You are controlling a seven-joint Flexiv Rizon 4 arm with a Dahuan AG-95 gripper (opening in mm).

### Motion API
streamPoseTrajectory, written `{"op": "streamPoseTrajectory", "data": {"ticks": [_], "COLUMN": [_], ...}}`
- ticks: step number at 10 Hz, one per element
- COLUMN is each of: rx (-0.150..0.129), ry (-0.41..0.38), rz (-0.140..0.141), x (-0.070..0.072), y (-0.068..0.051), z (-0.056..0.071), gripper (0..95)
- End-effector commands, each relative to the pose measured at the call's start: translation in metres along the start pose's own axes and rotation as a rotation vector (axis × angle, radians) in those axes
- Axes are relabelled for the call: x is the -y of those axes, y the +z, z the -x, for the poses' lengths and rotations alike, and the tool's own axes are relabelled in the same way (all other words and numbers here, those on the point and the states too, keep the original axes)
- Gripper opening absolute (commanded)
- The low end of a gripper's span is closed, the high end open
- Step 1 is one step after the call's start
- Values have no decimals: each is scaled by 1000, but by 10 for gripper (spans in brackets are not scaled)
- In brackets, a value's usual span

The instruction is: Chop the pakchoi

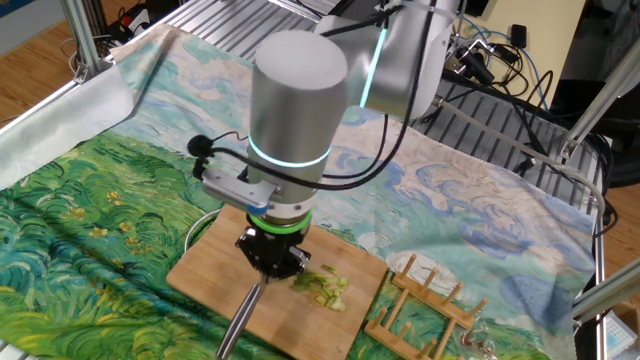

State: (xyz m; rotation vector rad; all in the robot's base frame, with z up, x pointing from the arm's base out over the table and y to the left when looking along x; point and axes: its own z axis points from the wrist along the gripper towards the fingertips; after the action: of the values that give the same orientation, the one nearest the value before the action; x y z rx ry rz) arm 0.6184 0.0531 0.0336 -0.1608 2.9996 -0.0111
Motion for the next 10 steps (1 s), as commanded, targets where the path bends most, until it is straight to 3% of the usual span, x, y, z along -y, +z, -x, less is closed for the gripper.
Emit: {"op": "streamPoseTrajectory", "data": {"ticks": [1, 4, 5, 8, 9, 10], "rx": [15, 25, 25, 35, 15, 16], "ry": [-1, -15, -11, 5, 1, 2], "rz": [14, 11, 22, 21, 14, 19], "x": [-1, 2, 1, -6, -7, -6], "y": [1, -6, -8, 0, -1, -5], "z": [-7, -16, -19, -29, -30, -30], "gripper": [0, 0, 0, 0, 0, 0]}}
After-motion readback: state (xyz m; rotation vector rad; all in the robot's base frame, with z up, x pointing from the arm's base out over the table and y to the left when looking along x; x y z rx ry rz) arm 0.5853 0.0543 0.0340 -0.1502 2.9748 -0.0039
